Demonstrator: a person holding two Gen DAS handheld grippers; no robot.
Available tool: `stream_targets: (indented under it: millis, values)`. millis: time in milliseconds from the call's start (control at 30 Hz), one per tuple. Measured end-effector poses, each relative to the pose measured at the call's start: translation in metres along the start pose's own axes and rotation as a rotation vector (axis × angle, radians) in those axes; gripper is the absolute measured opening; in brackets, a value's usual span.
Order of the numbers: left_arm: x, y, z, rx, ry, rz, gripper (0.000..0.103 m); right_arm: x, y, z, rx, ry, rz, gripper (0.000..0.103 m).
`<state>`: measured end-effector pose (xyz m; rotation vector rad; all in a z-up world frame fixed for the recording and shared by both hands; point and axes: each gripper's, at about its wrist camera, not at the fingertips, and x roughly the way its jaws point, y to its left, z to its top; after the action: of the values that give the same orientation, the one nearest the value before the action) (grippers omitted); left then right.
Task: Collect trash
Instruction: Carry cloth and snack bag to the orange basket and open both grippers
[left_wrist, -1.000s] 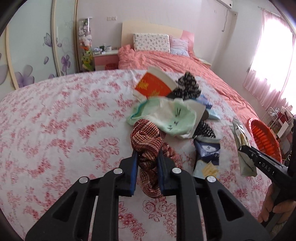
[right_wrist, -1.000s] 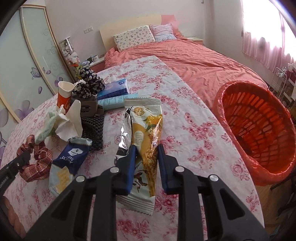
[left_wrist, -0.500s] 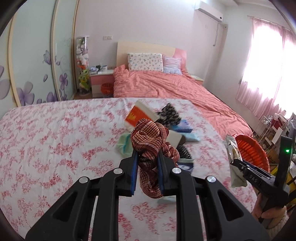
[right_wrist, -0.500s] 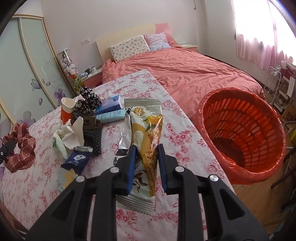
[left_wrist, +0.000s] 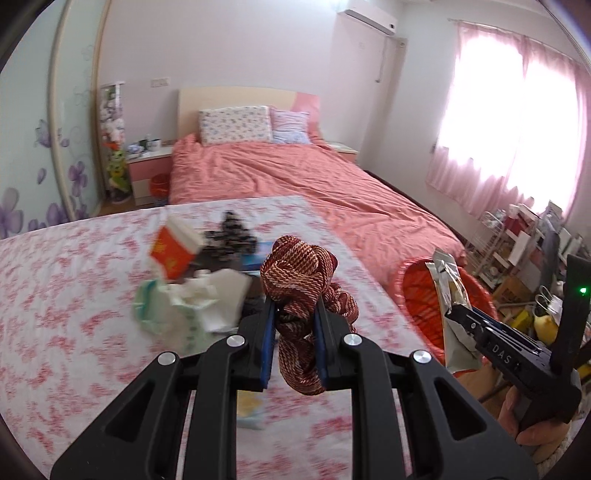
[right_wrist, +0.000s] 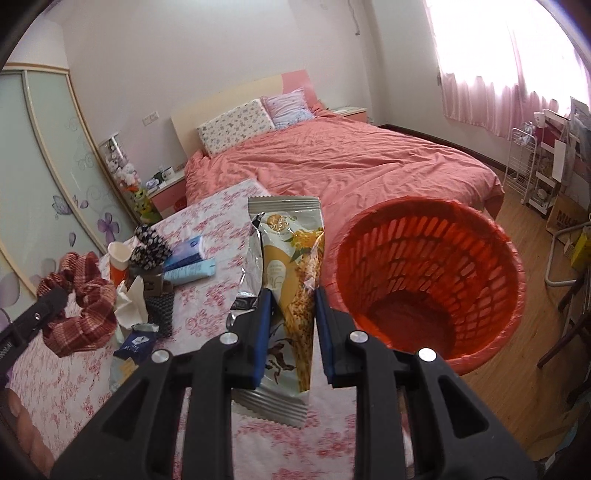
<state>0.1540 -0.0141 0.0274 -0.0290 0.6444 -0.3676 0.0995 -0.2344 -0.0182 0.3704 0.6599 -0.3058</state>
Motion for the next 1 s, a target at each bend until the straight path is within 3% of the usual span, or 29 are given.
stream_targets:
  millis: [400,700,900,1000]
  values:
    - [0.049,-0.080,0.006,0.080,0.027,-0.153,0.019,-0.015,-0.076,0.021,0.101,-0.073,-0.052,0.024]
    - [0.094,-0.139,0.008,0.134,0.084,-0.254,0.019,0.006,-0.132,0.030,0.183,-0.069,-0.083,0.024]
    - [0.113,-0.162,0.009,0.154,0.112,-0.276,0.020,0.027,-0.151,0.035,0.229,-0.056,-0.078,0.024]
    - [0.124,-0.169,0.007,0.150,0.133,-0.260,0.038,0.037,-0.158,0.036,0.245,-0.046,-0.074,0.035]
